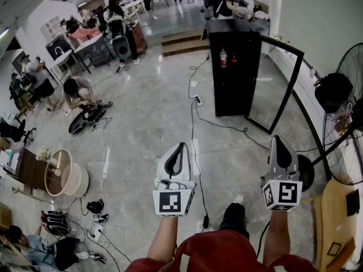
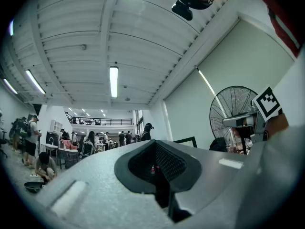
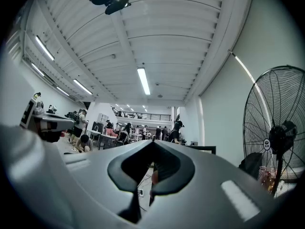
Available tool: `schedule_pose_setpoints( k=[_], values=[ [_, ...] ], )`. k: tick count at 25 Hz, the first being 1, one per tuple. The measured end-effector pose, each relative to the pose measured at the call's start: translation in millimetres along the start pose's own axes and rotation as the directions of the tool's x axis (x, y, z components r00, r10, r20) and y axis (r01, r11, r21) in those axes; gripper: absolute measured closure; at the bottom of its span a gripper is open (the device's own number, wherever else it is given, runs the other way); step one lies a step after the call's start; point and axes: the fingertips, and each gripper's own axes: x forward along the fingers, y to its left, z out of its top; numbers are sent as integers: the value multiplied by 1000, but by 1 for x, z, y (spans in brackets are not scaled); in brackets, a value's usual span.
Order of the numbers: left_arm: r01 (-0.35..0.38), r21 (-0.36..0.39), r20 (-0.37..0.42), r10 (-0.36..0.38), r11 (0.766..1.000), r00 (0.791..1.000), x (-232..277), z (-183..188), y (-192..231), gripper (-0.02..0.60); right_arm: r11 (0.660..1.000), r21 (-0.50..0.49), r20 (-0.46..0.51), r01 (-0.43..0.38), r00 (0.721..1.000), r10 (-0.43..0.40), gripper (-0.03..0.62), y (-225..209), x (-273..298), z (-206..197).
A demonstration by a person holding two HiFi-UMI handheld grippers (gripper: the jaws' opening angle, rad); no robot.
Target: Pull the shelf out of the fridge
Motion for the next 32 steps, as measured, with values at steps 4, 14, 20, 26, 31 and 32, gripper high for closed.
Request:
schedule_pose_setpoints(
  k=[4, 14, 20, 26, 31, 32],
  values=[
    [0, 7, 2, 0, 1000, 1000, 19, -5, -2, 578, 1000, 3, 4, -8, 1000, 8, 597, -5, 17, -4],
    [12, -1, -39, -12, 1000, 999, 65, -34, -11, 578, 999, 41, -15, 6, 1000, -6, 596, -25, 51, -29],
    [39, -23, -77, -41, 999, 996, 120, -61, -28, 578, 997, 74, -60, 27, 998, -22, 596, -59, 84, -60],
    [34, -34, -82, -37, 999, 996, 191, -73, -47, 578, 996, 89, -81, 30, 996, -23, 597, -106, 137, -78],
    [31, -28, -76, -33, 999, 997, 248, -72, -75, 578, 997, 78, -82, 4, 997, 3, 597, -151, 175, -87],
    [31, -25, -73, -33, 999, 997, 258, -70, -79, 578, 997, 79, -78, 2, 997, 4, 595, -159, 182, -87]
  ],
)
